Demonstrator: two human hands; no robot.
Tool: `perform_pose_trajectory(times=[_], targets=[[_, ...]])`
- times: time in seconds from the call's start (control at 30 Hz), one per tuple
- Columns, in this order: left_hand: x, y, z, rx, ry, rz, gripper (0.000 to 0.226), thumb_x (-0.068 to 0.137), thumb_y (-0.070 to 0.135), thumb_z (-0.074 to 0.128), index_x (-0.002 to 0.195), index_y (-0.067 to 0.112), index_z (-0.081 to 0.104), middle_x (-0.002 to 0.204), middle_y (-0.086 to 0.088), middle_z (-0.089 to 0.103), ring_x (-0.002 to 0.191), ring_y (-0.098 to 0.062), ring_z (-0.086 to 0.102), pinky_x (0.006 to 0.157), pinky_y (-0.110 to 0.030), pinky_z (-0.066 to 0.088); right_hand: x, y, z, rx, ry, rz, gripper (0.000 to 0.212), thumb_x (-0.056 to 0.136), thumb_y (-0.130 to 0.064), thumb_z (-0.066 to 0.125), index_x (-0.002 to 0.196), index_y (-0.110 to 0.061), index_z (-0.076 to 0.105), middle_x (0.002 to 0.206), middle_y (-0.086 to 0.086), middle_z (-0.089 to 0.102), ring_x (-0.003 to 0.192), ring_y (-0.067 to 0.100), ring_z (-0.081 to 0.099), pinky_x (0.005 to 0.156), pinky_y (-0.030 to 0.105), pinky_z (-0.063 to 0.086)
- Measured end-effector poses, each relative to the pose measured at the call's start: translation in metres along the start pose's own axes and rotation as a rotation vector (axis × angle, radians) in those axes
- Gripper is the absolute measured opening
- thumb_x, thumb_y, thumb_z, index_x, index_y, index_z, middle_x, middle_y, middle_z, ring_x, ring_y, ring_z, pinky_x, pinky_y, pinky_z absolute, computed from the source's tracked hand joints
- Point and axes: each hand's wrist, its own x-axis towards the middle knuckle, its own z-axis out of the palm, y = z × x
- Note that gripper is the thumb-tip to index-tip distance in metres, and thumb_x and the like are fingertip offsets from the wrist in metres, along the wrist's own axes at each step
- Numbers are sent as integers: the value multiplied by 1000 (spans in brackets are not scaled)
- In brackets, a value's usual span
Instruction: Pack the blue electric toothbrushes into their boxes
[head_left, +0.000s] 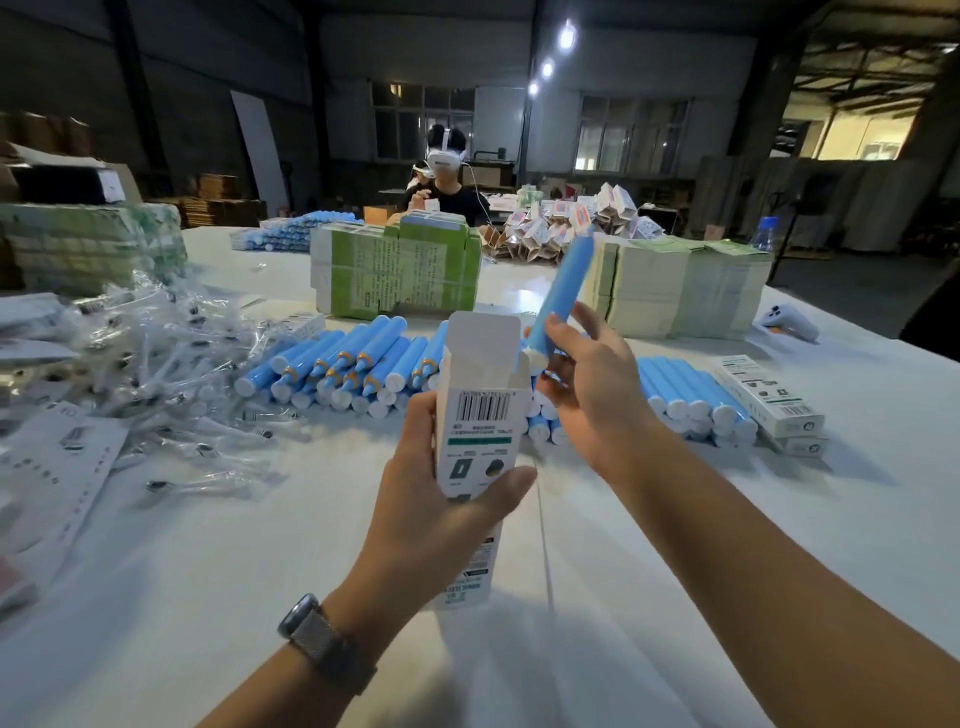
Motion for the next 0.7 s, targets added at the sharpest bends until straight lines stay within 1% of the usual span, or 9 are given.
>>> perform_pose_trajectory(times=[0.13, 0.27, 0.33, 0.43, 0.5, 0.53, 0.6, 0.67, 0.7], targets=[[1, 0, -3, -62, -38, -22, 33, 75, 45, 69, 101, 50, 49, 99, 11, 71, 77, -23, 73, 64, -24, 56, -37, -20, -3, 60, -165, -117, 36, 96, -8, 55, 131, -15, 49, 97, 9, 69, 77, 16, 65, 67, 26, 51], [1, -1, -7, -72, -102, -58, 32, 81, 47, 61, 110, 47, 47, 100, 13, 70, 81, -18, 72, 68, -19, 55, -57, -43, -1, 62, -262, -283, 30, 84, -11, 58, 112, -18, 53, 85, 2, 65, 83, 17, 62, 78, 36, 50], [2, -2, -9, -71, -124, -63, 29, 86, 41, 61, 111, 46, 47, 101, 14, 69, 86, -17, 70, 71, -21, 56, -65, -51, 1, 46, -323, -366, 36, 80, -14, 64, 114, -19, 51, 84, -3, 63, 83, 15, 61, 77, 34, 50], [3, -6, -9, -94, -151, -53, 29, 90, 26, 61, 110, 44, 50, 98, 9, 68, 87, -16, 66, 78, -35, 60, -73, -52, 8, -73, -396, -495, 41, 79, -15, 68, 115, -20, 48, 79, -11, 65, 77, 8, 60, 71, 24, 50], [4, -5, -9, -131, -179, -50, 37, 89, 20, 63, 114, 44, 51, 97, 10, 67, 88, -9, 63, 79, -33, 58, -76, -47, 11, -188, -388, -541, 40, 81, -9, 68, 113, -20, 47, 76, -11, 67, 75, 4, 63, 69, 20, 50], [4, -5, -9, -142, -199, -45, 41, 89, 17, 64, 117, 45, 51, 100, 13, 67, 90, -5, 63, 79, -28, 57, -76, -44, 12, -261, -365, -553, 40, 81, -10, 68, 113, -22, 47, 77, -10, 68, 76, 7, 66, 70, 22, 52], [4, -4, -9, -131, -230, -47, 47, 88, 17, 66, 118, 49, 52, 101, 15, 67, 91, 0, 64, 78, -20, 55, -76, -39, 13, -405, -313, -563, 42, 79, -17, 71, 112, -29, 47, 83, -6, 70, 84, 18, 70, 74, 36, 58], [4, -3, -9, -120, -243, -60, 47, 86, 22, 70, 115, 55, 54, 101, 16, 68, 89, 2, 64, 75, -16, 53, -76, -37, 13, -491, -286, -576, 42, 78, -20, 72, 109, -31, 46, 85, -5, 69, 88, 23, 69, 78, 51, 57], [4, -2, -9, -121, -247, -64, 44, 84, 28, 71, 113, 58, 54, 101, 17, 68, 88, 3, 64, 75, -15, 53, -77, -36, 14, -527, -278, -589, 42, 78, -21, 72, 109, -32, 46, 85, -5, 69, 89, 22, 69, 77, 54, 56]])
